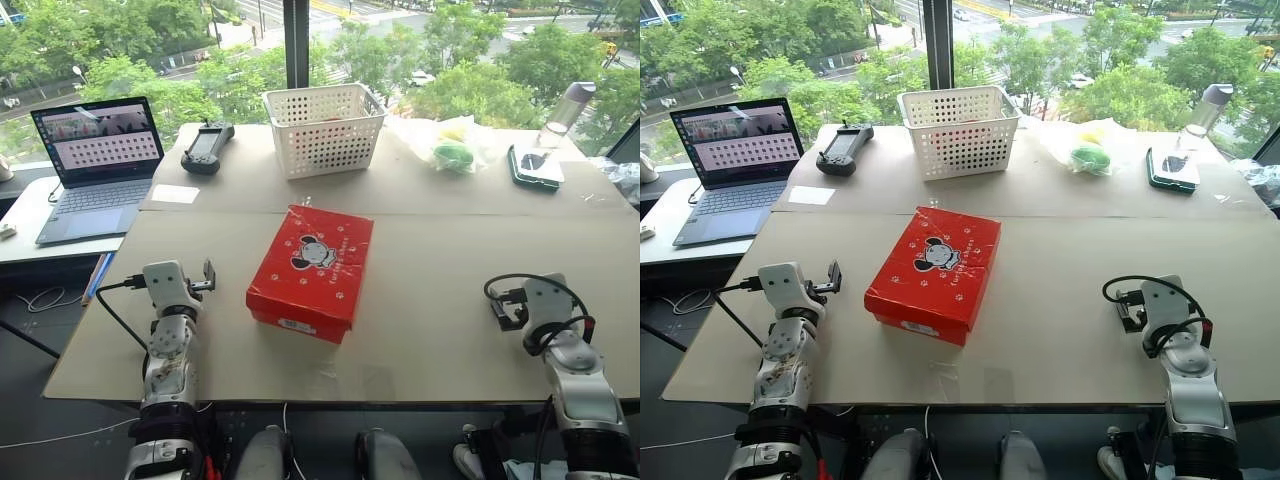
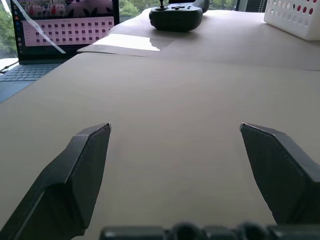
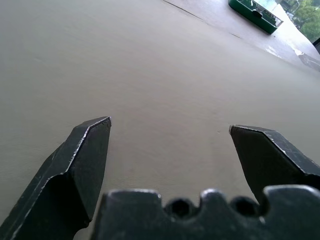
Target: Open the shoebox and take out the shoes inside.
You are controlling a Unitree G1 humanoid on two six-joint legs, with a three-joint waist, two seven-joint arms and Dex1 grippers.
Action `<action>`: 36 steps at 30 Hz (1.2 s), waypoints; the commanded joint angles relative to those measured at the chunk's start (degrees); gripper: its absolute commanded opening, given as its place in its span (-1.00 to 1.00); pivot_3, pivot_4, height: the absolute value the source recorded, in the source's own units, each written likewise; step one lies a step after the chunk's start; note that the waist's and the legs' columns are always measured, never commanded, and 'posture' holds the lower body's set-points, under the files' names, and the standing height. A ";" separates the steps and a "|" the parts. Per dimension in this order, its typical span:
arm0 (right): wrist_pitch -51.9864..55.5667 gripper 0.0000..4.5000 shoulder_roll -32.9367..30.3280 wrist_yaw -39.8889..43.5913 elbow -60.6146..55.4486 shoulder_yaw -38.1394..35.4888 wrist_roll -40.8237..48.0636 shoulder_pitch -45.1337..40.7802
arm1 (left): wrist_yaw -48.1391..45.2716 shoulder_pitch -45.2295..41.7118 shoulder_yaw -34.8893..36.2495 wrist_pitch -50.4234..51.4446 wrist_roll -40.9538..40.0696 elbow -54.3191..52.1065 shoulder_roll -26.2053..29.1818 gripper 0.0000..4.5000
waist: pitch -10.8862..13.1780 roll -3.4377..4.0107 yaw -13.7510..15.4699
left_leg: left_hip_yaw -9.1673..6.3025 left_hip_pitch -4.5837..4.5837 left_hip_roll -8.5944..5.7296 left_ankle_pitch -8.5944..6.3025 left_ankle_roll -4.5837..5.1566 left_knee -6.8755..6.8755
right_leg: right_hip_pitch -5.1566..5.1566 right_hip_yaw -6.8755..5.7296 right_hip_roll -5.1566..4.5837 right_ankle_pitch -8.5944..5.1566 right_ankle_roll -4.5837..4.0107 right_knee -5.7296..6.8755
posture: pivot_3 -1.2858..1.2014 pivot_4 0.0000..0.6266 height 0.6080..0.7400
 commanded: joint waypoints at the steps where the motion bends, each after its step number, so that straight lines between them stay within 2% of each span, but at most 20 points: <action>1: -0.95 1.00 -0.01 -0.42 -1.41 -0.92 0.22 -0.03 | 0.11 0.35 1.76 -0.36 -0.93 0.57 0.30 0.98 | 0.00 0.00 0.00 | 0.00 0.00 0.00 0.00 0.00 0.00 | 0.00 0.00 0.00 0.00 0.00 0.00 | 0.03 -0.52 0.90; 7: -0.39 1.00 0.35 -1.02 -2.05 -1.05 0.28 -0.16 | -2.40 -2.06 2.62 -0.57 -3.09 4.15 0.67 0.98 | 0.00 0.00 0.04 | 0.00 0.00 0.00 0.00 0.00 0.00 | 0.00 -0.01 0.00 0.00 0.00 0.02 | 0.03 -0.52 0.90; 11: 1.57 1.00 -1.46 3.32 -3.97 -0.88 2.45 -0.23 | -19.92 -3.86 -0.46 0.90 -6.58 6.76 6.71 0.98 | 0.00 0.03 0.05 | 0.00 0.01 0.00 0.00 0.00 0.00 | -0.02 -0.09 0.00 0.00 -0.01 0.08 | 0.03 -0.52 0.90; 16: 8.87 1.00 -9.05 19.75 -9.05 2.08 9.13 -1.14 | -43.57 -6.91 -3.43 0.31 -8.40 10.33 20.47 0.98 | 0.07 0.05 -0.14 | 0.01 -0.10 0.00 0.00 -0.01 0.00 | -0.19 -0.11 -0.06 -0.03 -0.07 0.06 | 0.03 -0.52 0.90; 19: 14.68 1.00 -14.06 32.45 -13.23 5.66 16.02 -3.98 | -62.69 -10.81 -7.55 2.43 -9.14 12.89 29.71 0.98 | 0.09 0.03 -0.17 | 0.01 -0.44 0.02 0.01 0.02 0.00 | -0.57 -0.11 -0.05 -0.06 -0.15 0.09 | 0.03 -0.52 0.90; 23: 15.81 0.56 -15.02 37.96 -13.82 9.65 17.78 -8.92 | -72.63 -16.95 -9.23 0.29 -8.99 19.09 32.66 0.51 | 0.09 0.05 -0.19 | 0.00 -0.62 0.03 0.21 0.36 0.00 | -0.71 -0.13 0.03 -0.15 -0.27 0.08 | 0.03 -0.52 0.90; 24: 15.49 0.36 -15.10 39.04 -13.49 10.95 17.41 -10.07 | -74.22 -18.53 -9.68 -0.18 -8.44 20.50 32.85 0.31 | 0.09 0.05 -0.10 | 0.00 -0.62 0.02 0.26 0.44 -0.01 | -0.71 -0.14 0.02 -0.17 -0.26 0.07 | 0.03 -0.52 0.90; 30: 14.30 -0.55 -15.16 42.73 -11.25 15.35 16.00 -13.75 | -79.44 -24.36 -12.89 -2.56 -5.79 25.50 32.06 -0.61 | 0.11 0.01 0.51 | 0.05 -0.92 -0.03 0.27 0.47 0.00 | -0.86 -0.26 0.04 -0.12 -0.40 0.09 | 0.03 -0.52 0.90; 32: 14.10 -0.86 -15.04 42.61 -10.52 15.80 15.37 -14.27 | -79.53 -24.54 -13.33 -3.03 -5.26 25.89 31.51 -0.94 | 0.11 0.00 0.68 | 0.20 -0.95 -0.07 0.26 0.48 0.01 | -0.86 -0.27 0.04 0.05 -0.13 0.08 | 0.03 -0.52 0.90; 33: 14.26 -0.99 -14.77 42.43 -10.26 16.07 15.13 -14.63 | -79.27 -24.20 -13.77 -3.28 -4.71 25.64 31.09 -1.00 | 0.11 0.00 0.71 | 0.28 -0.96 -0.07 0.25 0.49 0.01 | -0.86 -0.27 0.03 0.05 -0.11 0.08 | 0.03 -0.52 0.90; 36: 15.30 -0.99 -13.15 41.98 -10.27 17.61 14.66 -16.19 | -78.58 -22.73 -15.17 -3.07 -3.69 23.32 29.32 -1.00 | 0.11 0.00 0.73 | 0.39 -0.96 -0.06 0.25 0.49 0.03 | -0.85 -0.28 0.04 0.05 -0.09 0.10 | 0.03 -0.52 0.90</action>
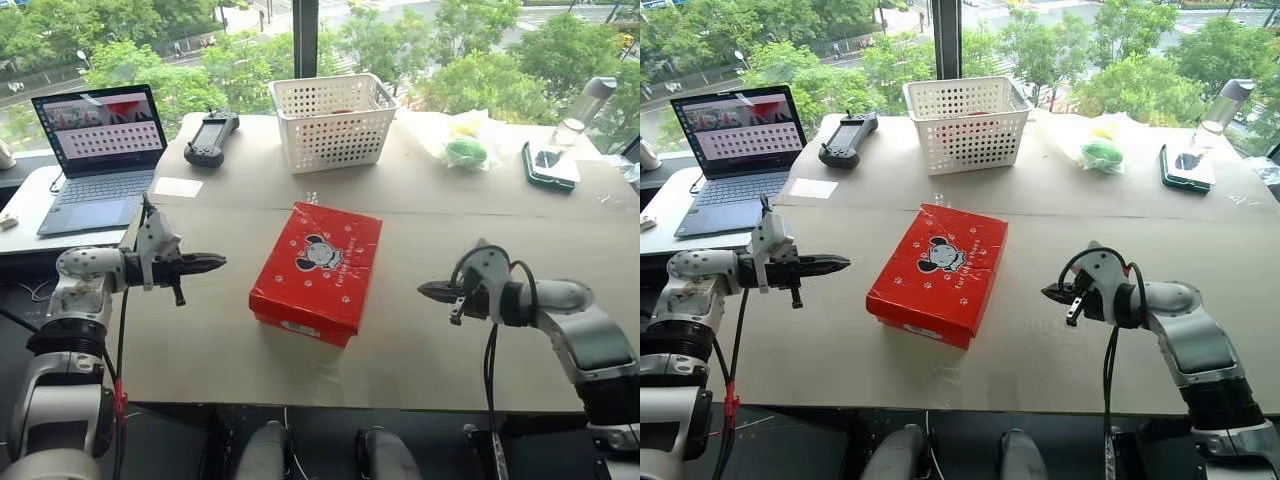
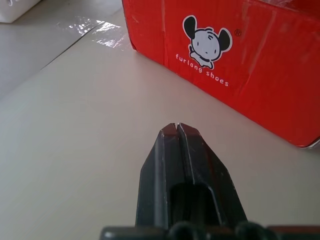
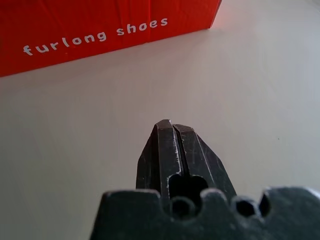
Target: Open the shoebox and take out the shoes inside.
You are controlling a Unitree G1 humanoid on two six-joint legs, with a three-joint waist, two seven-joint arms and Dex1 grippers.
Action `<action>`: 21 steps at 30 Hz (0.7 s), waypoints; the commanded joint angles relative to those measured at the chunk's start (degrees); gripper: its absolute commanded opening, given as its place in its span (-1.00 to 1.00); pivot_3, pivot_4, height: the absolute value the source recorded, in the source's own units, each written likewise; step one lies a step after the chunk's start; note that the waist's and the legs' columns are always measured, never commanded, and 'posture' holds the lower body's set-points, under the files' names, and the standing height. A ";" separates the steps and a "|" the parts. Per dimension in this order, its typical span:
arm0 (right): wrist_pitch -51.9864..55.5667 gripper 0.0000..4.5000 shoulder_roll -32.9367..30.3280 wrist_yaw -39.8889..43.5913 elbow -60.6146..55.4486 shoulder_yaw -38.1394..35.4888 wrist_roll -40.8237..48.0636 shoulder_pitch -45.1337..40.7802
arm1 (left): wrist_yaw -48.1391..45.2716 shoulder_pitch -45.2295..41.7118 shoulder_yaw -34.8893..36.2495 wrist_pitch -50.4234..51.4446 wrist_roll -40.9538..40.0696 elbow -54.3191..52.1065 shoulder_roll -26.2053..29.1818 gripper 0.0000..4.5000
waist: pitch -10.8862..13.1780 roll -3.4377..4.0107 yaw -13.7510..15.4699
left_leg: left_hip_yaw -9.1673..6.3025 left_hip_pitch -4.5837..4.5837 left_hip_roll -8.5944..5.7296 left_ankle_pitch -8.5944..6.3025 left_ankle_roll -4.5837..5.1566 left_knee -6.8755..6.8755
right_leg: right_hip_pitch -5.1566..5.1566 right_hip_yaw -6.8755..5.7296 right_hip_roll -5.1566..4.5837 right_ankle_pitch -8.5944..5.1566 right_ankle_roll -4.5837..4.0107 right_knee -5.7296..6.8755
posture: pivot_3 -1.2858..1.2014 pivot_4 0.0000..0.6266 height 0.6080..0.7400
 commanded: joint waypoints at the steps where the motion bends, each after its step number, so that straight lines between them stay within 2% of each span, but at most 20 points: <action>1: 0.00 -0.99 1.61 -0.61 -1.00 1.16 -0.54 -2.86 | 0.25 0.93 -1.45 -0.48 1.00 -3.84 -1.75 -1.00 | 0.00 0.00 -0.01 | 0.01 0.00 0.01 0.00 0.00 0.02 | 0.00 0.00 0.00 0.00 0.01 0.01 | 0.03 -0.52 0.90; 6: 0.35 -0.99 6.38 -0.89 -1.70 6.44 -2.08 -6.15 | 0.94 4.08 -5.40 2.89 1.07 -13.28 -7.35 -1.00 | 0.00 0.00 -0.06 | 0.01 0.04 0.10 0.02 -0.01 0.09 | 0.00 0.02 0.15 0.02 0.10 0.08 | 0.03 -0.52 0.90; 12: 0.04 -0.99 7.72 -0.58 -0.34 8.28 -3.14 -7.93 | 1.86 4.81 -9.16 3.68 2.53 -18.70 -11.16 -1.00 | 0.00 0.00 0.17 | -0.02 0.02 0.07 0.03 -0.02 0.12 | 0.03 0.04 0.23 0.16 -0.12 0.10 | 0.03 -0.52 0.90; 16: -1.13 -0.99 5.99 -0.14 2.03 6.85 -3.94 -7.95 | 3.44 2.92 -10.17 3.71 3.16 -17.92 -14.06 -1.00 | 0.00 0.00 0.45 | -0.01 0.03 0.04 0.03 -0.02 0.20 | 0.10 0.05 0.23 0.18 -0.07 0.09 | 0.03 -0.52 0.90; 21: -2.59 -0.99 1.52 1.19 4.74 3.44 -4.04 -6.57 | 6.14 -1.88 -11.70 0.77 5.95 -11.10 -19.30 -1.00 | 0.00 0.00 1.05 | -0.01 0.00 0.04 0.05 0.01 0.44 | 0.16 0.04 0.23 0.23 0.04 0.09 | 0.03 -0.52 0.90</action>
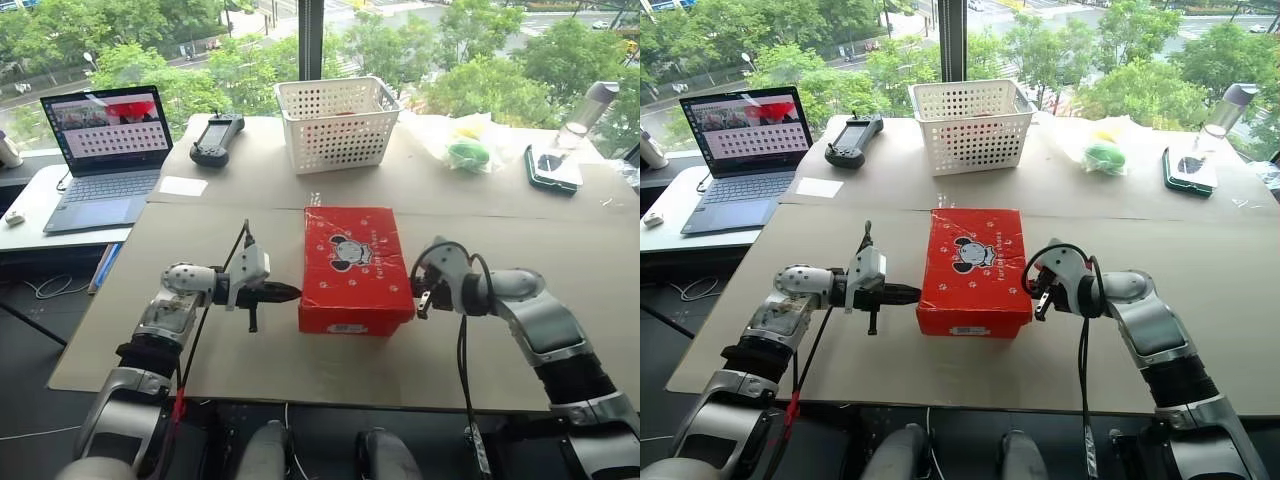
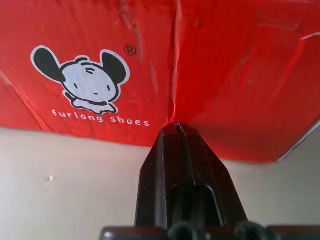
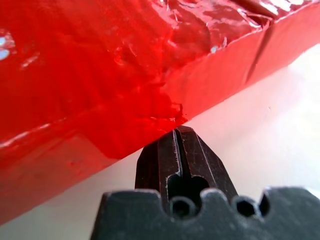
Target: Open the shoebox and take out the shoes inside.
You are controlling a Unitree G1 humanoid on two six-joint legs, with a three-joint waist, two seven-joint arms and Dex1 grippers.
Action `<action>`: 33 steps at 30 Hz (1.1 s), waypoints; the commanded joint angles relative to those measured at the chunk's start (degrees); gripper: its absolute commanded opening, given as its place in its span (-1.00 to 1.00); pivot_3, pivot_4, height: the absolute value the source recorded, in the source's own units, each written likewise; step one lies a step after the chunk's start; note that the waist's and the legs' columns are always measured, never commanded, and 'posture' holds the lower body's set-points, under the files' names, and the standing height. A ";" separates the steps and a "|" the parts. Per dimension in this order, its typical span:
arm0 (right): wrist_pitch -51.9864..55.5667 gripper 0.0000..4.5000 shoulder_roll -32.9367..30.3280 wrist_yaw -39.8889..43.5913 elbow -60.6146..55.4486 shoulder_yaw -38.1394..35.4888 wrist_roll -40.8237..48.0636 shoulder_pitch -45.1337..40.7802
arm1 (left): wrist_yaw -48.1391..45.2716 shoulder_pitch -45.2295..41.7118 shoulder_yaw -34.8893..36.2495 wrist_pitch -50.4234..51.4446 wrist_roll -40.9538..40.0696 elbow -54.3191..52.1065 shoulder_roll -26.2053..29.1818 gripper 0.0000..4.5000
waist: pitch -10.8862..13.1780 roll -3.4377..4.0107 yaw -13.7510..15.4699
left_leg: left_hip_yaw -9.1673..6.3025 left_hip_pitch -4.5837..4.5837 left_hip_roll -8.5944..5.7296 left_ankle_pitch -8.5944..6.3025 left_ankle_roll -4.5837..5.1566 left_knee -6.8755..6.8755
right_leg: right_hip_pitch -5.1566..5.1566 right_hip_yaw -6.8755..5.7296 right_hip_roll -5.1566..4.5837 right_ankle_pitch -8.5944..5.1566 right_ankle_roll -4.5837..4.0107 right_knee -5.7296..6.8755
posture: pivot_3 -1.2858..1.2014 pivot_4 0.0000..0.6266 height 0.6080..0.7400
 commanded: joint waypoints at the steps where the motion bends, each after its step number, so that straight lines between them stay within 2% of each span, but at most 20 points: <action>1: -3.01 -0.99 -3.03 1.49 1.12 -3.59 0.21 0.74 | 2.24 -4.44 -1.45 -3.00 1.25 3.88 -4.23 -1.00 | 0.00 0.00 -0.01 | 0.01 0.00 0.00 0.00 0.00 0.04 | 0.01 0.01 0.00 0.00 0.00 -0.01 | 0.03 -0.52 0.90; 5: -3.87 -0.99 -4.50 2.16 2.17 -4.49 0.28 1.57 | 1.96 -6.08 -2.46 -4.77 2.09 7.03 -7.27 -1.00 | 0.00 -0.01 -0.12 | 0.03 0.00 0.01 0.00 0.01 0.06 | 0.00 0.02 0.01 0.06 0.00 0.01 | 0.03 -0.52 0.90; 9: -4.28 -0.99 -4.12 1.51 3.12 -4.68 -0.30 1.27 | 1.18 -5.55 -2.42 -4.79 1.70 6.27 -7.54 -1.00 | 0.00 0.00 -0.95 | 0.00 0.00 0.10 0.00 0.01 0.05 | -0.02 0.04 0.15 0.11 -0.10 0.03 | 0.03 -0.52 0.90; 12: -4.51 -0.99 -3.51 0.87 3.97 -4.97 -0.28 1.17 | 0.71 -2.95 -1.96 -2.89 0.87 1.85 -6.00 -1.00 | 0.00 0.00 -1.12 | -0.03 0.01 0.13 0.00 0.01 0.06 | -0.03 0.05 0.19 0.12 -0.12 0.08 | 0.03 -0.52 0.90; 15: -5.34 -0.99 -3.17 -0.04 5.24 -5.45 -0.67 1.29 | 2.49 0.53 0.78 2.36 -0.83 -3.92 -2.75 -1.00 | 0.00 0.00 -1.24 | -0.03 0.03 0.14 0.00 0.01 0.06 | -0.03 0.10 0.20 0.13 -0.14 0.09 | 0.03 -0.52 0.90; 19: -6.29 -0.99 -3.23 -0.45 7.30 -6.85 0.02 1.07 | 5.67 8.52 8.93 13.43 -7.51 -19.00 4.43 -1.00 | 0.00 0.00 -1.78 | -0.12 0.04 0.26 0.00 0.01 0.06 | -0.07 0.14 0.27 0.16 -0.18 0.11 | 0.03 -0.52 0.90; 21: -6.62 -0.99 -3.28 -0.12 7.80 -7.28 0.30 1.02 | 6.68 11.69 10.81 16.95 -9.94 -25.20 6.43 -1.00 | 0.00 0.02 -1.93 | -0.32 0.06 0.33 0.00 0.00 0.06 | -0.10 0.14 0.30 0.17 -0.21 0.13 | 0.03 -0.52 0.90; 24: -6.94 -0.99 -2.96 1.18 9.21 -8.15 1.24 0.31 | 8.99 16.05 14.27 24.25 -15.77 -35.61 8.59 -1.00 | 0.00 0.02 -1.44 | -0.35 0.13 0.34 0.02 -0.02 0.06 | -0.01 0.15 0.27 0.17 -0.21 0.13 | 0.03 -0.52 0.90; 25: -6.81 -0.99 -2.83 1.75 9.71 -8.51 1.80 -0.03 | 8.76 17.66 14.24 23.04 -15.75 -34.66 8.21 -1.00 | 0.00 0.02 -1.33 | -0.34 0.17 0.34 0.02 -0.04 0.07 | 0.03 0.15 0.24 0.16 -0.20 0.10 | 0.03 -0.52 0.90; 29: -6.48 -0.99 -2.84 5.08 11.60 -8.70 3.73 -1.47 | 11.52 21.10 17.07 32.31 -22.60 -46.94 11.26 -1.00 | 0.02 -0.01 -1.25 | -0.21 0.25 0.34 0.02 -0.04 0.07 | 0.06 0.25 0.24 0.05 -0.33 0.00 | 0.03 -0.52 0.90; 33: -6.05 -0.99 -2.15 6.83 14.63 -8.90 4.58 -3.72 | 12.34 23.63 18.11 34.84 -25.30 -50.45 13.57 -1.00 | 0.01 0.01 -1.22 | -0.14 0.35 0.50 0.03 -0.06 0.08 | 0.07 0.31 0.36 0.03 -0.36 0.03 | 0.03 -0.52 0.90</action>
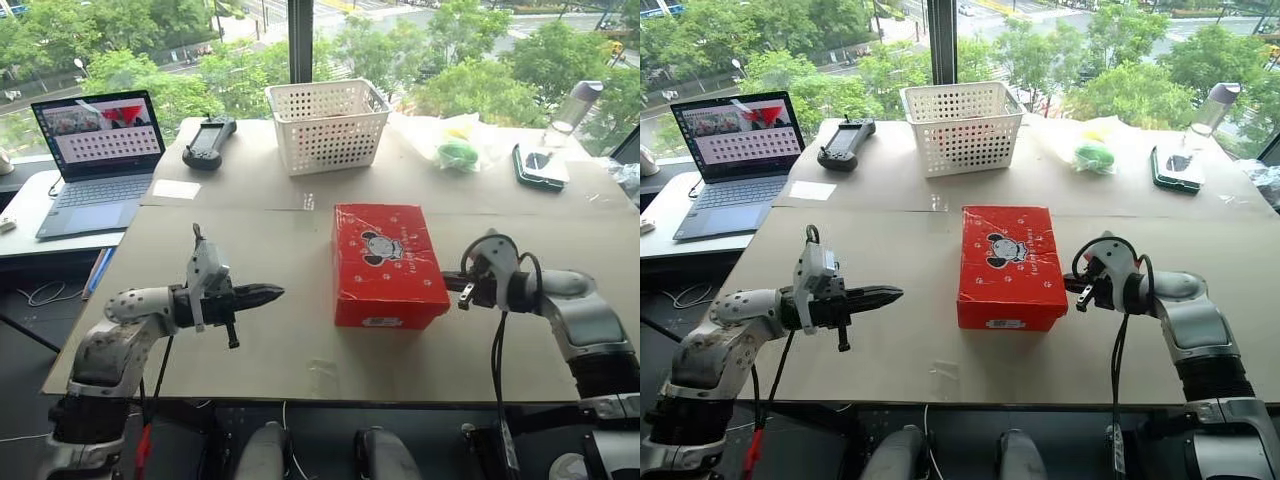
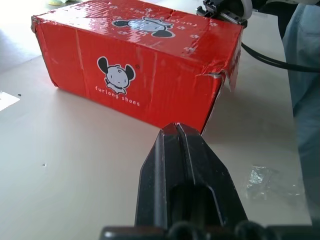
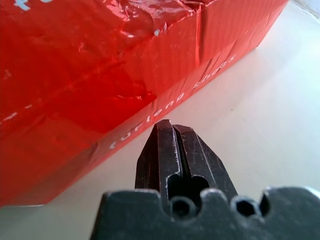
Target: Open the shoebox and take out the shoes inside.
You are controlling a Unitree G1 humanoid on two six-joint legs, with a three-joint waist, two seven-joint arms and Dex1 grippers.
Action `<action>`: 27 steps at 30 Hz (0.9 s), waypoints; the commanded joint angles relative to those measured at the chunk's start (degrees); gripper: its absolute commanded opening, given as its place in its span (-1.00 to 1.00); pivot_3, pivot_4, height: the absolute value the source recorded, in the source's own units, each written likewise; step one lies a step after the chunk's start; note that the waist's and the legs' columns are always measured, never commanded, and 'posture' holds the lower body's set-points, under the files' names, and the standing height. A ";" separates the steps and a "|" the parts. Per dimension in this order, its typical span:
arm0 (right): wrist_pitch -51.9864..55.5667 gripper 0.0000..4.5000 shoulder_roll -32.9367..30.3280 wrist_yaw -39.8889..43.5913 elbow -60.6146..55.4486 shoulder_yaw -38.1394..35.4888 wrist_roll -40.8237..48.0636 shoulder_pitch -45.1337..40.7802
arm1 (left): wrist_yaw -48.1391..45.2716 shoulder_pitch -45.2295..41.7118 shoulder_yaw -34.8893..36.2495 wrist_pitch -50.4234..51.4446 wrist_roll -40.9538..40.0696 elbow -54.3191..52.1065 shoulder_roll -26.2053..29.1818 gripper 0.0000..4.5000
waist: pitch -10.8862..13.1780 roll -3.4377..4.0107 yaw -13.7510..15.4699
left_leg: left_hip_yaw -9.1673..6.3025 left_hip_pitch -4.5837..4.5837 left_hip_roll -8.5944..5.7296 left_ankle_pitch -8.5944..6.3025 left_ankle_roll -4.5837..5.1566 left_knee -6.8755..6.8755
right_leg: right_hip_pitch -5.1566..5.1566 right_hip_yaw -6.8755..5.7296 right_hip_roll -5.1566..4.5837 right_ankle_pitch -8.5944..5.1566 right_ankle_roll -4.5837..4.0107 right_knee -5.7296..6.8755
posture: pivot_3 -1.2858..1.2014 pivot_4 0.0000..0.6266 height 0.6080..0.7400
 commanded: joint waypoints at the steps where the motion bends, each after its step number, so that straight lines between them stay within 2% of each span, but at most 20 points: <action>1: -0.26 -0.99 0.22 2.01 2.05 -1.72 1.67 -2.87 | 1.15 1.99 2.39 1.97 -3.37 -4.31 1.76 -1.00 | 0.00 0.01 -0.01 | 0.06 0.15 0.03 0.00 0.00 -0.01 | 0.07 0.06 0.04 -0.04 -0.02 0.02 | 0.03 -0.52 0.90; 19: 4.21 -0.99 0.76 5.79 5.47 -3.89 5.44 -10.93 | 4.50 2.41 1.48 2.37 -5.44 -5.66 3.52 -1.00 | 0.00 0.00 -0.13 | 0.84 0.29 0.18 -0.01 -0.01 -0.11 | -0.14 0.66 0.17 0.01 -0.04 0.07 | 0.03 -0.52 0.90; 27: 6.33 -0.99 -2.01 10.31 -3.24 -0.01 4.65 -14.62 | 3.88 1.76 2.68 4.06 -8.02 -6.76 5.64 -1.00 | 0.00 0.01 -0.24 | 0.87 0.29 0.20 -0.01 -0.01 -0.15 | -0.22 0.77 0.18 0.02 -0.02 0.08 | 0.03 -0.52 0.90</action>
